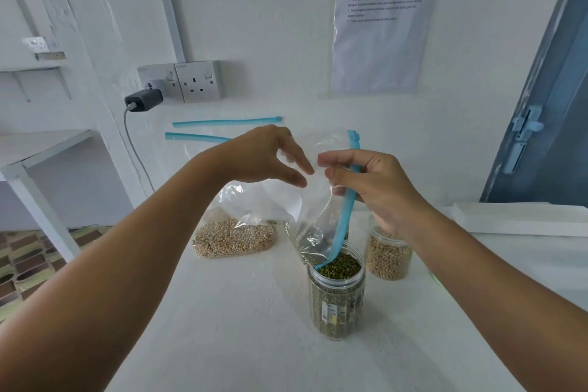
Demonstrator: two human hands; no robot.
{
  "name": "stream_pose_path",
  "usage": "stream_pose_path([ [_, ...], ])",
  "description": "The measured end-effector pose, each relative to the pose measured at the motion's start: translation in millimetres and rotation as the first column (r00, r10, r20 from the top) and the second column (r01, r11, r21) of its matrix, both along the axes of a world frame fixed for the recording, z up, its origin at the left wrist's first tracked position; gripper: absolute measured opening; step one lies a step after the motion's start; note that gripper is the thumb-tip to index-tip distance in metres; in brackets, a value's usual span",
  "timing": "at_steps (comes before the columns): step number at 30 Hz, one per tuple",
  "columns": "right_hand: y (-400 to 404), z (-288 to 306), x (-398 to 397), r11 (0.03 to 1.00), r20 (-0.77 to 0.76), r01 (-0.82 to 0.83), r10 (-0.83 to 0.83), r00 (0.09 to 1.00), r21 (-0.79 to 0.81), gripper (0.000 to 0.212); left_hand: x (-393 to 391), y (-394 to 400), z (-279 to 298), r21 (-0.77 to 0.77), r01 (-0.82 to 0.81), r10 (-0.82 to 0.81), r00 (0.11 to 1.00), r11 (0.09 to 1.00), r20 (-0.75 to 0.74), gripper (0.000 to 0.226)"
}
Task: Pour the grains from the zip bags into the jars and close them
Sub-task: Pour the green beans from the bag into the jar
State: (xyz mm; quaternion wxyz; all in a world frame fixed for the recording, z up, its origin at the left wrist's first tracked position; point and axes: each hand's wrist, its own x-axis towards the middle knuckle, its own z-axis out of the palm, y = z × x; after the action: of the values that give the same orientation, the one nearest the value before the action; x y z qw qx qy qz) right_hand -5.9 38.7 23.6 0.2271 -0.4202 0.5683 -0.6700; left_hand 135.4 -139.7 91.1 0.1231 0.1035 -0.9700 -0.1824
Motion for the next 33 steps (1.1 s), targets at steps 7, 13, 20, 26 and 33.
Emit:
stream_pose_path([
  [7, 19, -24, -1, 0.996, -0.069, -0.092, 0.093, 0.993, 0.012, 0.02, -1, 0, -2, 0.031, 0.009, -0.008, 0.999, 0.999, -0.052, 0.025],
  [13, 41, -56, -4, 0.925, -0.207, -0.201, 0.276, 0.939, 0.324, 0.029, -4, -1, -5, 0.037, 0.026, -0.022, 0.995, 0.999, -0.096, 0.025],
  [20, 35, -66, -5, 0.912, -0.371, -0.047, 0.212, 0.904, 0.407, 0.022, -4, -4, -5, 0.033, 0.024, -0.021, 0.995, 0.999, -0.102, 0.025],
  [26, 31, -62, 2, 0.941, -0.387, -0.029, 0.167, 0.907, 0.337, 0.02, 3, -9, -5, 0.051, 0.013, -0.006, 0.99, 0.999, -0.141, 0.024],
  [33, 28, -57, 1, 0.95, -0.334, -0.066, 0.171, 0.927, 0.304, 0.023, 6, -11, -5, 0.064, -0.035, 0.044, 0.988, 0.997, -0.149, 0.026],
])
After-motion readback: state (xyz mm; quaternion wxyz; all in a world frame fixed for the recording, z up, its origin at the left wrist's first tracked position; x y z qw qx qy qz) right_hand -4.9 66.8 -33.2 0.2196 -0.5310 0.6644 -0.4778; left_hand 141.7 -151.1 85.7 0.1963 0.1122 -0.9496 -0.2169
